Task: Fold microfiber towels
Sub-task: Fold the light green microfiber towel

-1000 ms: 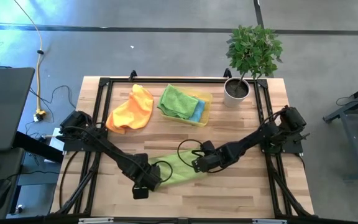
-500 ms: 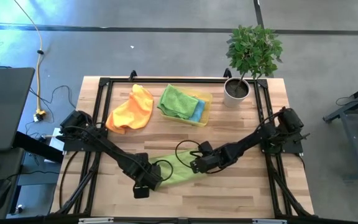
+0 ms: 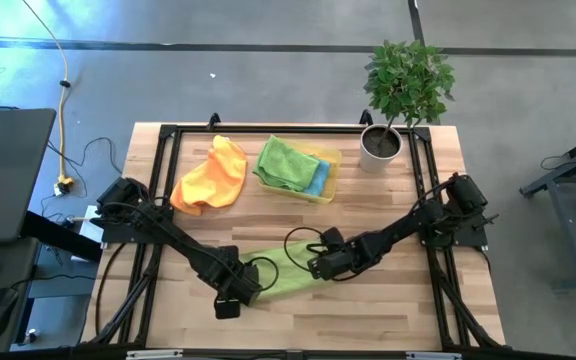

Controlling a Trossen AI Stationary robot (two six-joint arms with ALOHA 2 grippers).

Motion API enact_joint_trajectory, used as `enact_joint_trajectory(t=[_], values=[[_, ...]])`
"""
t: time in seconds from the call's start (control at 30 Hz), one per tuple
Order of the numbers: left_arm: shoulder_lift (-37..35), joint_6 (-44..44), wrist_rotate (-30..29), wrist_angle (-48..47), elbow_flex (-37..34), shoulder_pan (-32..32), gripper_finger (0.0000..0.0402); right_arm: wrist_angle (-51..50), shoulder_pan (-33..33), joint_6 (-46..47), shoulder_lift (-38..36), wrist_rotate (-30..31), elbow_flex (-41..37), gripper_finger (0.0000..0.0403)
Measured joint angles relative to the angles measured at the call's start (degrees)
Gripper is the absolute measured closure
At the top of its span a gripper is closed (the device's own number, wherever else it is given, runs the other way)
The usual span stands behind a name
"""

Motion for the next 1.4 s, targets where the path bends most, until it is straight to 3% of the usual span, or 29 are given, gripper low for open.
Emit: enact_joint_trajectory(t=[0.13, 0.3, 0.67, 0.9, 1.13, 1.4], values=[[0.00, -0.84, 0.00, 0.02, 0.00, 0.00, 0.0296, -0.41, 0.04, -0.44, 0.00, 0.87, -0.09, 0.0396], [0.00, -1.44, 0.00, 0.00, 0.00, 0.00, 0.0296, -2.76, 0.00, -2.09, -1.68, 0.66, -0.11, 0.0398], [0.00, -3.99, 0.02, 0.02, 0.00, -0.01, 0.0296, -31.96, -0.02, -3.46, -11.52, -4.84, -0.57, 0.0402], [0.00, -5.98, 0.19, 0.09, 0.00, 0.00, 0.0296, -43.80, -0.02, -1.34, -19.72, -11.35, -0.46, 0.0402], [0.00, -7.89, 1.91, 0.12, 0.00, -0.01, 0.0296, -39.46, 0.26, 2.86, -22.14, -18.67, -0.37, 0.0402], [0.00, -7.75, 3.06, 0.13, 0.00, -0.02, 0.0296, -26.40, 0.42, 5.82, -21.59, -15.69, -0.31, 0.0402]])
